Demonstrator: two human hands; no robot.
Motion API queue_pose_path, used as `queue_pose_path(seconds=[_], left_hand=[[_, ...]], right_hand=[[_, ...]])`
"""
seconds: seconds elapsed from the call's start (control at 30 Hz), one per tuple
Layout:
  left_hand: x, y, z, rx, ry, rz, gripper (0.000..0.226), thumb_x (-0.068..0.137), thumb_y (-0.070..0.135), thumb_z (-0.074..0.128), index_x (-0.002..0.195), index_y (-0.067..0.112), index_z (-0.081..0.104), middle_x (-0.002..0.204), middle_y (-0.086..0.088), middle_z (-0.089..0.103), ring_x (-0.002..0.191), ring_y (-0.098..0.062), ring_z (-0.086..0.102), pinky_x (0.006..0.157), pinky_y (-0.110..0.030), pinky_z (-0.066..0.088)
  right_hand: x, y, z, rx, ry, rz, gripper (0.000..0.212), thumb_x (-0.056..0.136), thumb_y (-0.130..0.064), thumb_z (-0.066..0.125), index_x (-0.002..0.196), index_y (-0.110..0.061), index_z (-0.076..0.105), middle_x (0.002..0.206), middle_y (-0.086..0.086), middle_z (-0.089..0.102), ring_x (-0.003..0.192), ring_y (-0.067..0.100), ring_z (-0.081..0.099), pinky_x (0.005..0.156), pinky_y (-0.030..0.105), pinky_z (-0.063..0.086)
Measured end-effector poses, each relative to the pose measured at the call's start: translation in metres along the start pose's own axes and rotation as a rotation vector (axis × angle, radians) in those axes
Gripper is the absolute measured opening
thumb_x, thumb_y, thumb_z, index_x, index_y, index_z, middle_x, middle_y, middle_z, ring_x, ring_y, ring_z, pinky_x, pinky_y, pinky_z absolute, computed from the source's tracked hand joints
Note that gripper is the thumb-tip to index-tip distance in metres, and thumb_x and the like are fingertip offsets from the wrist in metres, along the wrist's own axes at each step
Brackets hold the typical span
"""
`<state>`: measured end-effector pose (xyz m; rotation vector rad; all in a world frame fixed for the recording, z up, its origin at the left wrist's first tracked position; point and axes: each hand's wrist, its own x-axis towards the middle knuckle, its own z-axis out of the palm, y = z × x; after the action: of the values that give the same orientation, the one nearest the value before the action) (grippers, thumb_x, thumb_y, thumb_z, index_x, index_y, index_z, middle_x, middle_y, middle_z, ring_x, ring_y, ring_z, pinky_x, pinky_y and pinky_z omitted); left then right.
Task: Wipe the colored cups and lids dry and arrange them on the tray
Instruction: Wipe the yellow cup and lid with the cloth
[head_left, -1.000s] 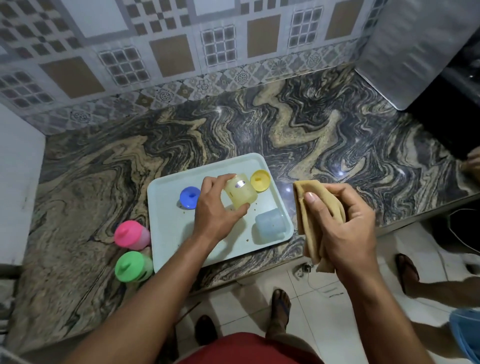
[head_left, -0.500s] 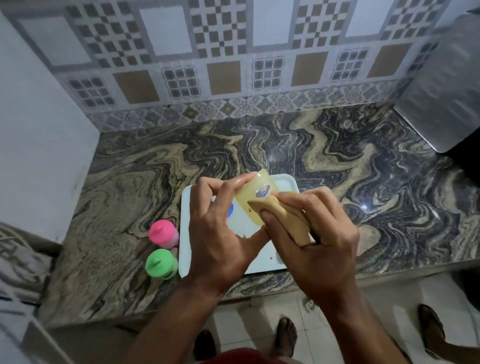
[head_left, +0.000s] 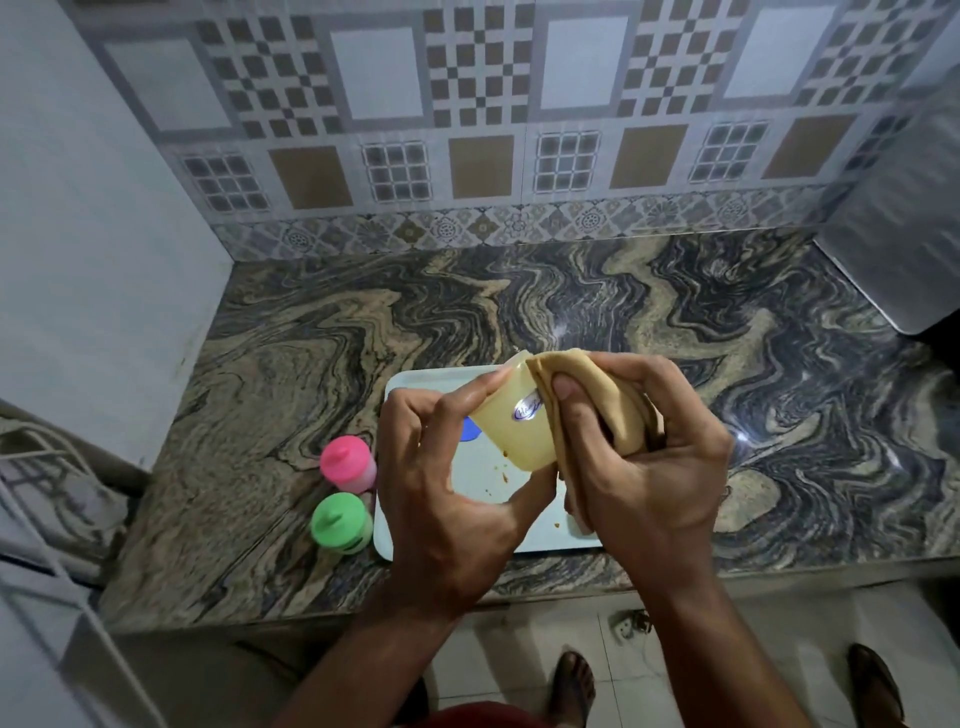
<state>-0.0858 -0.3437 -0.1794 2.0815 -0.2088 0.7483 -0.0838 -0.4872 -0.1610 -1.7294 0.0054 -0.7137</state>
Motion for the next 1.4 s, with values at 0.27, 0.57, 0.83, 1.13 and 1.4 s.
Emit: queue_pose_path(seconds=[0.27, 0.57, 0.83, 1.13, 1.4], left_hand=[[0.013, -0.005, -0.004, -0.088, 0.067, -0.077, 0.071, 0.068, 0.037, 0.090, 0.129, 0.017, 0.060, 0.121, 0.002, 0.053, 0.109, -0.020, 0.060, 0.094, -0.031, 0.052], [0.017, 0.003, 0.001, -0.147, -0.036, -0.126, 0.076, 0.071, 0.047, 0.091, 0.136, 0.023, 0.060, 0.123, 0.001, 0.056, 0.105, -0.015, 0.062, 0.095, -0.017, 0.045], [0.018, 0.001, 0.001, -0.054, -0.043, -0.002, 0.071, 0.067, 0.027, 0.100, 0.130, 0.018, 0.067, 0.114, -0.004, 0.056, 0.107, -0.007, 0.057, 0.091, -0.011, 0.041], [0.012, -0.007, -0.005, -0.152, 0.020, 0.040, 0.072, 0.067, 0.032, 0.096, 0.129, 0.024, 0.060, 0.121, 0.001, 0.052, 0.111, -0.014, 0.057, 0.095, -0.027, 0.050], [0.020, -0.015, 0.000, -0.348, 0.070, -0.155, 0.075, 0.069, 0.025, 0.095, 0.130, 0.021, 0.050, 0.132, -0.009, 0.056, 0.113, -0.033, 0.062, 0.099, -0.050, 0.055]], right_hand=[[-0.013, 0.010, -0.021, 0.062, 0.009, 0.055, 0.013, 0.091, -0.016, 0.081, 0.098, -0.022, 0.073, 0.082, -0.006, 0.073, 0.060, 0.012, 0.068, 0.053, 0.032, 0.056], [-0.005, 0.005, -0.019, 0.011, -0.039, -0.101, 0.014, 0.093, -0.030, 0.079, 0.104, -0.026, 0.072, 0.096, 0.002, 0.075, 0.083, 0.025, 0.073, 0.069, 0.049, 0.058], [0.010, -0.002, -0.006, -0.137, -0.077, -0.180, 0.016, 0.091, -0.020, 0.086, 0.104, -0.012, 0.079, 0.097, -0.001, 0.074, 0.087, 0.007, 0.069, 0.077, 0.018, 0.050], [0.040, 0.013, 0.004, -0.004, -0.007, 0.044, 0.010, 0.091, -0.025, 0.085, 0.098, -0.022, 0.079, 0.086, -0.004, 0.077, 0.070, 0.024, 0.073, 0.060, 0.052, 0.061], [0.014, -0.002, 0.003, 0.198, -0.038, -0.004, 0.014, 0.093, -0.013, 0.081, 0.101, -0.019, 0.071, 0.085, -0.015, 0.075, 0.054, 0.008, 0.068, 0.044, 0.031, 0.057]])
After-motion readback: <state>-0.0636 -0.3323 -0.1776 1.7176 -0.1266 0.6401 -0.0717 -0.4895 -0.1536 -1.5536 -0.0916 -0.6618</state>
